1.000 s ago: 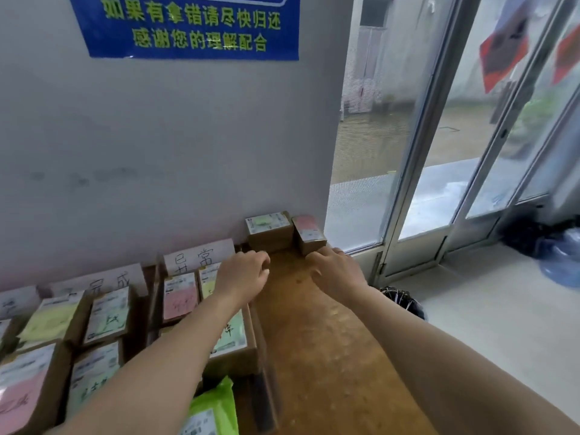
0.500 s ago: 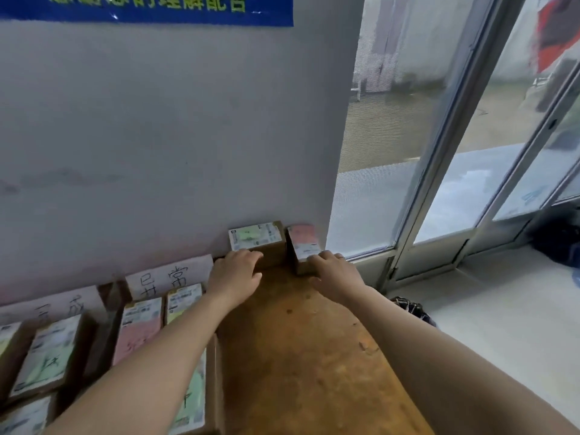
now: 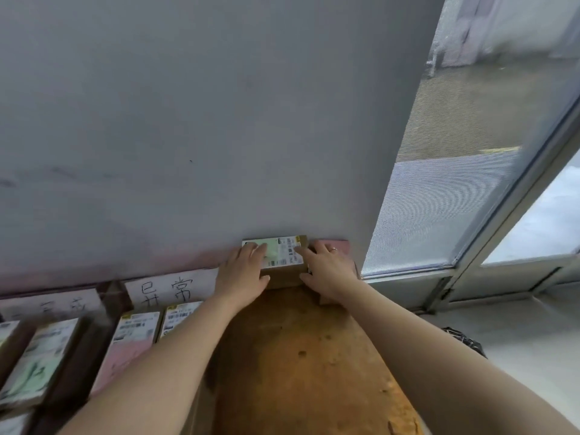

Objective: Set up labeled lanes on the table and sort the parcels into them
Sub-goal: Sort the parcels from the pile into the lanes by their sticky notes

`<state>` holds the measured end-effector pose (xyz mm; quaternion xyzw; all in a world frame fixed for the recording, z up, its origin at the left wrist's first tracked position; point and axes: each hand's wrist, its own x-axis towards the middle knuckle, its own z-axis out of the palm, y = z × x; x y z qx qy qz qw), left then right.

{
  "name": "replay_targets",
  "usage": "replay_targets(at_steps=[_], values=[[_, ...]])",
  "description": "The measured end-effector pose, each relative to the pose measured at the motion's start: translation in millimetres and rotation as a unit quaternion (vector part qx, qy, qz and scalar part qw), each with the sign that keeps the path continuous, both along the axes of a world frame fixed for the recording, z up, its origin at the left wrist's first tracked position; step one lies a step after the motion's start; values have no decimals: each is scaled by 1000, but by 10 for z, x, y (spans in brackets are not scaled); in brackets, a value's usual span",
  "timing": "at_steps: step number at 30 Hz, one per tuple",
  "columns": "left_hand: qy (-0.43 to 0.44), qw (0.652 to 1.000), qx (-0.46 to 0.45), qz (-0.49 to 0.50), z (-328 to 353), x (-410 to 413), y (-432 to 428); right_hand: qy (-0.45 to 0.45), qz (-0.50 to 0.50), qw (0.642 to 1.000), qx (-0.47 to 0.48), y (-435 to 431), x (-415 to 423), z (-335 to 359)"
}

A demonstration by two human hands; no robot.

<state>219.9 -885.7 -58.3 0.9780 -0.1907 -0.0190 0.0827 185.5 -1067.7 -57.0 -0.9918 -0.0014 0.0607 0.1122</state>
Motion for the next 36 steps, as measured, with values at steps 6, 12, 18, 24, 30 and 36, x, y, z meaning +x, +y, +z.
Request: replay_targets(at_steps=[6, 12, 18, 24, 30, 36], values=[[24, 994, -100, 30, -144, 331, -14, -38, -71, 994, 74, -120, 276, -205], [24, 996, -78, 38, -193, 516, -99, -60, -164, 980, 101, -322, 294, -537], [103, 990, -87, 30, -255, 541, -42, 48, -235, 965, 107, -359, 194, -708], [109, 992, -61, 38, -276, 426, -6, 93, -235, 962, 101, -247, 154, -765], [134, 988, -52, 58, -318, 207, -32, 96, -244, 957, 120, -243, 54, -745], [185, 970, -146, 55, -324, -115, -30, 108, -209, 967, 100, -339, -246, -696]])
